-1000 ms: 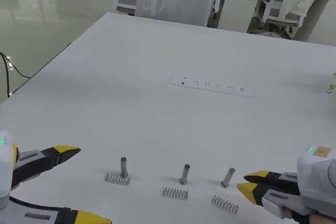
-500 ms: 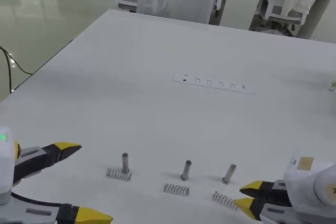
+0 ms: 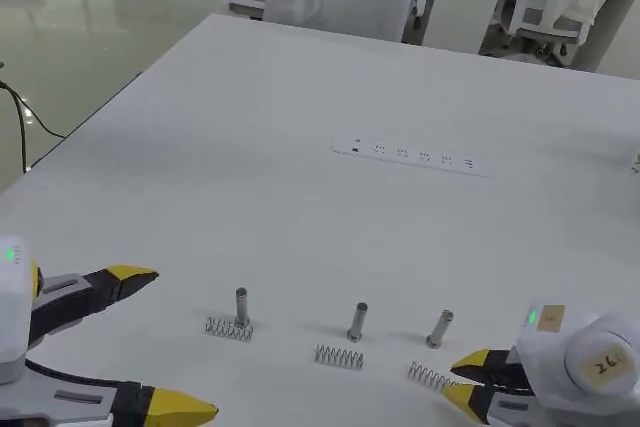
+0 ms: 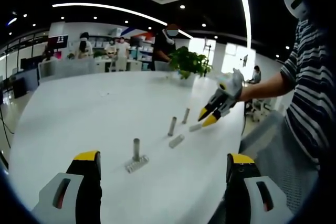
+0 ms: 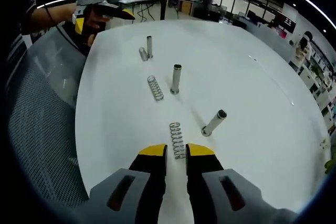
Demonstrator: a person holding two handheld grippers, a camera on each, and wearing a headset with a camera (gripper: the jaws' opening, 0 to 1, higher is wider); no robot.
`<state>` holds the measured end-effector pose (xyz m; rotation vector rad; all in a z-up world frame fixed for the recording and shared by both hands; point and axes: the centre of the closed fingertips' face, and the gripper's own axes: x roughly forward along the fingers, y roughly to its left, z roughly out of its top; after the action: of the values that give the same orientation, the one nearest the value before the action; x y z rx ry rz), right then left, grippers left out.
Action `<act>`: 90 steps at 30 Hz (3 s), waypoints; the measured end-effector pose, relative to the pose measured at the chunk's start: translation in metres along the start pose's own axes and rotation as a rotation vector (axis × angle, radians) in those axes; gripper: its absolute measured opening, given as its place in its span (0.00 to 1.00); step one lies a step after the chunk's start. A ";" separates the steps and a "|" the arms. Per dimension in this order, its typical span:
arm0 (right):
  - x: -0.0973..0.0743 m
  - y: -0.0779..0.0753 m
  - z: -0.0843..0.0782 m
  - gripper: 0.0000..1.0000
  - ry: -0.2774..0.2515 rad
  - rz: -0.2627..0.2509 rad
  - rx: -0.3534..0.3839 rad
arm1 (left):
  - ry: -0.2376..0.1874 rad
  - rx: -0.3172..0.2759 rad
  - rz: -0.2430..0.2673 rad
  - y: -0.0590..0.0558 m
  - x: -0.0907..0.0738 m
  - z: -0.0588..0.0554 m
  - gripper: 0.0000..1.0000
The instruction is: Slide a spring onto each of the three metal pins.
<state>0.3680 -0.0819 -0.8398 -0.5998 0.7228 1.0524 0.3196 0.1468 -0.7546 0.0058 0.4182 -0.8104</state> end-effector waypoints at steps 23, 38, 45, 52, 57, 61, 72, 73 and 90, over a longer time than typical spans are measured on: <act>0.013 0.002 -0.014 0.10 0.075 0.035 -0.050 | 0.014 -0.006 -0.006 -0.003 -0.004 -0.005 0.96; 0.004 0.004 -0.004 0.08 0.043 0.047 -0.077 | 0.023 -0.012 -0.036 -0.011 -0.001 -0.007 0.95; -0.012 0.014 0.015 0.08 0.003 0.077 -0.132 | 0.031 -0.004 -0.091 -0.024 0.008 -0.005 0.93; -0.021 0.028 0.034 0.08 -0.022 0.108 -0.200 | 0.041 0.007 -0.137 -0.032 0.015 -0.005 0.90; -0.019 0.036 0.038 0.08 -0.014 0.119 -0.252 | 0.054 0.011 -0.175 -0.037 0.022 -0.006 0.85; -0.018 0.043 0.042 0.08 -0.014 0.131 -0.276 | 0.072 0.021 -0.231 -0.048 0.031 -0.008 0.78; -0.018 0.058 0.055 0.08 -0.038 0.163 -0.340 | 0.109 0.090 -0.370 -0.081 0.072 -0.005 0.63; -0.019 0.059 0.055 0.08 -0.039 0.164 -0.343 | 0.109 0.092 -0.375 -0.081 0.074 -0.005 0.61; -0.020 0.068 0.067 0.08 -0.082 0.184 -0.357 | 0.086 0.109 -0.460 -0.101 0.106 0.007 0.39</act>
<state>0.3149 -0.0178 -0.7892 -0.8007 0.5274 1.3843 0.3155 0.0014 -0.7715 0.0480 0.4633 -1.2892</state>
